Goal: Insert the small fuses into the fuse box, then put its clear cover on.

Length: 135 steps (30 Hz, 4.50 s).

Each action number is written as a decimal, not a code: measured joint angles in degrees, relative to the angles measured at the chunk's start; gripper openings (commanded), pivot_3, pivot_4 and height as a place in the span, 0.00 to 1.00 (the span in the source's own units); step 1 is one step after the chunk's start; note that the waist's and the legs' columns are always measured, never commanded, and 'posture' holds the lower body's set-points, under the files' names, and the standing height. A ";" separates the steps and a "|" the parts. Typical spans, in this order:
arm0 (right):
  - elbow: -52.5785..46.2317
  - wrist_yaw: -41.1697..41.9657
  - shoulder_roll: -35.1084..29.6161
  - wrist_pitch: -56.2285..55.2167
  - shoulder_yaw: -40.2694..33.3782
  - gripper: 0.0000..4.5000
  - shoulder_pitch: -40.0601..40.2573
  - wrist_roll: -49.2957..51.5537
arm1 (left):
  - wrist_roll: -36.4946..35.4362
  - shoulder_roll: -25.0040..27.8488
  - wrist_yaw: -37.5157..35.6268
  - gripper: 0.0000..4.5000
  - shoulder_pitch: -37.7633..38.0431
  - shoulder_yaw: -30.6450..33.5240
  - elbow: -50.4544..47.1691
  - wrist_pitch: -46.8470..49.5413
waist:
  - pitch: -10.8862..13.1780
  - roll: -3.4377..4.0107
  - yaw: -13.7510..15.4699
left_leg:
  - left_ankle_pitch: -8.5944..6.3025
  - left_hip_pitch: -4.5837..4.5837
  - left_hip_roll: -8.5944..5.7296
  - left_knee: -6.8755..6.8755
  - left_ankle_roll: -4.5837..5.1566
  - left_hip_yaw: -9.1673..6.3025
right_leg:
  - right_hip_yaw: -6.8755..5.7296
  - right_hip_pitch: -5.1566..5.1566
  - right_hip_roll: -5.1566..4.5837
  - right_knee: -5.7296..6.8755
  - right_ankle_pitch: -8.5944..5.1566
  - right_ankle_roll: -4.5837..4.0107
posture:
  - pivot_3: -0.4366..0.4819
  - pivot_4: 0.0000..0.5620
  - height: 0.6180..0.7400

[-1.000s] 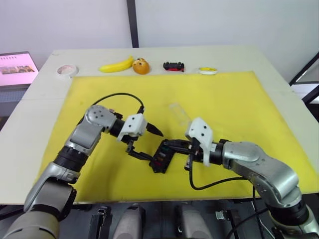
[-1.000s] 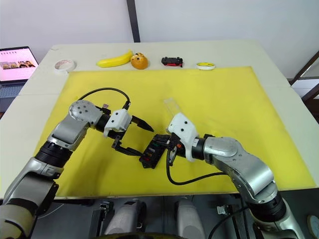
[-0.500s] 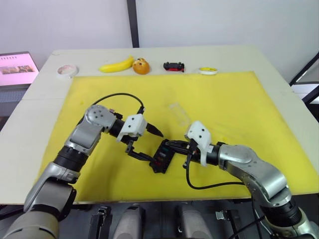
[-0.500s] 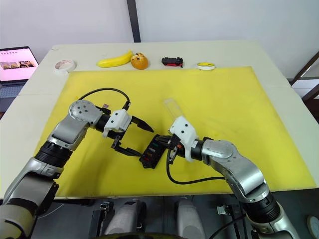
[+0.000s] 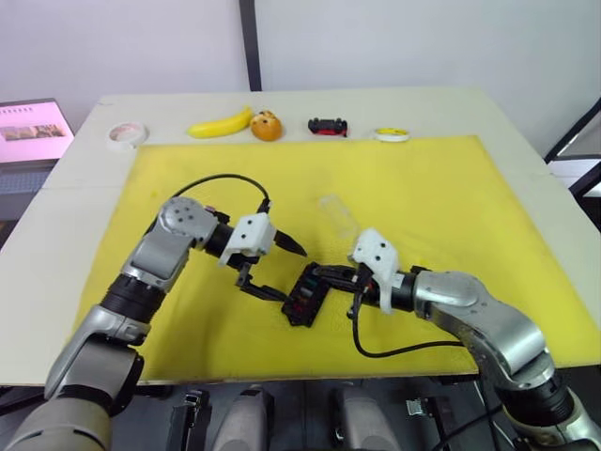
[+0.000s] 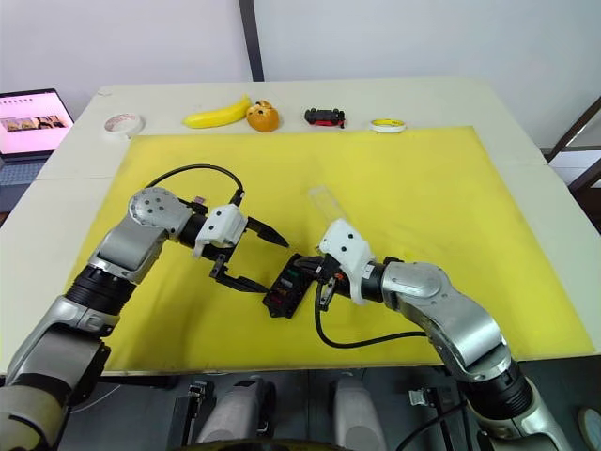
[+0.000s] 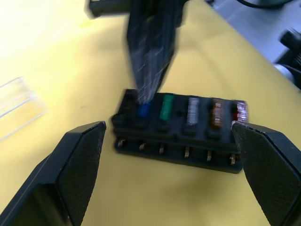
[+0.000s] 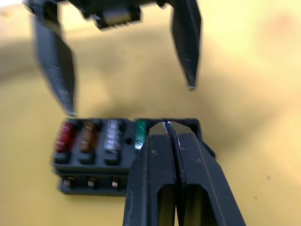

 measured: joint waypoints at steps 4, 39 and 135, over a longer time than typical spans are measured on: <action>-3.28 1.50 -5.09 1.05 -9.54 0.01 1.95 3.94 | -5.70 2.80 8.14 1.00 9.13 8.88 -10.06 10.83 | 0.00 0.01 0.12 | -0.07 0.02 0.02 -0.02 0.12 -0.01 | 0.03 0.02 -0.04 0.00 -0.01 0.01 | 0.48 0.27 1.00; 8.14 6.65 -6.57 2.67 -9.84 0.98 -15.54 11.43 | -64.43 -7.19 77.97 1.00 38.22 49.08 -30.93 51.35 | -0.09 0.15 0.51 | -0.20 0.43 0.12 -0.22 0.24 0.02 | 0.08 0.60 -0.19 -0.75 0.01 0.01 | 0.48 0.27 1.00; 4.81 -4.40 0.49 9.47 -2.26 1.00 -18.49 4.58 | -42.61 -15.12 69.33 0.94 0.55 46.52 25.03 47.26 | -0.32 0.43 1.77 | 0.11 0.56 -0.19 -0.34 -0.26 -0.20 | -0.09 0.77 -0.23 -0.73 0.09 0.15 | 0.48 0.27 1.00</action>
